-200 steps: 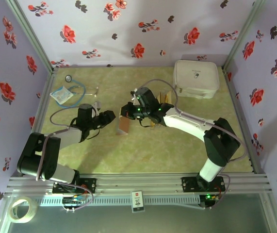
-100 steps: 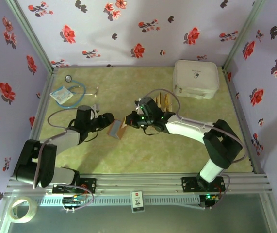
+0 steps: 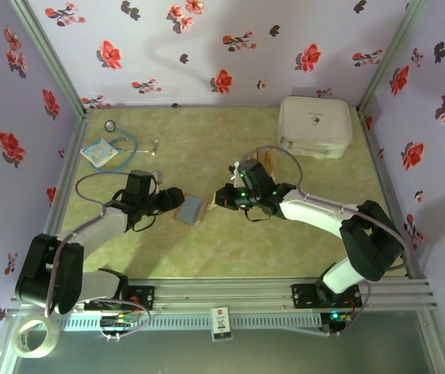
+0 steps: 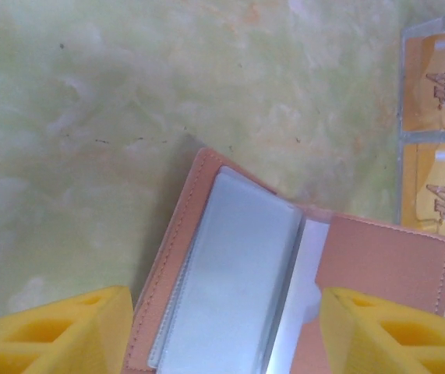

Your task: Put the credit cards into the card holder

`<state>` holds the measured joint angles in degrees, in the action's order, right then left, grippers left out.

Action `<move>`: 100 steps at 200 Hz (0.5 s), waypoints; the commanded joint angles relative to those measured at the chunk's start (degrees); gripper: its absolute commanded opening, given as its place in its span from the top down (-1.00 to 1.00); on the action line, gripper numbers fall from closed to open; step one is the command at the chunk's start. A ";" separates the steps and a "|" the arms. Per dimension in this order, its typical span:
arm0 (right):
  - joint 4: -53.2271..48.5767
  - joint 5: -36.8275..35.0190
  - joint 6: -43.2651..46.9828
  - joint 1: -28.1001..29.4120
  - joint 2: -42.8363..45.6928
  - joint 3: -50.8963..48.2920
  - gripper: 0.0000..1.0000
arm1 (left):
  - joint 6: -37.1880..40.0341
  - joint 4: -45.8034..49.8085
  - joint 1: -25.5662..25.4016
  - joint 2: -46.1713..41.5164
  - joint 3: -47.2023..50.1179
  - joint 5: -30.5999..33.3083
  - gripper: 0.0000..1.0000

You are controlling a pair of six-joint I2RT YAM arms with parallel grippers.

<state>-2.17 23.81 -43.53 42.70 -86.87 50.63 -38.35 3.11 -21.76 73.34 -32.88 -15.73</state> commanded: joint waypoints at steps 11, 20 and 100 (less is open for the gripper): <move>-9.41 -2.03 9.55 -0.86 0.64 -1.50 1.00 | 3.55 5.33 -2.38 0.07 -2.89 4.87 -0.32; -10.22 -2.90 10.34 -0.86 0.15 -1.67 1.00 | 3.88 5.80 -2.93 0.76 -3.34 5.56 -0.33; -9.13 -3.44 10.96 -0.86 -4.03 -0.28 1.00 | 6.27 7.17 -4.43 6.52 -7.10 6.94 -0.38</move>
<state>-10.83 21.15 -34.02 42.24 -89.45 49.45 -34.24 8.71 -25.65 78.61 -37.91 -10.02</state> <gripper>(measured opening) 0.040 0.686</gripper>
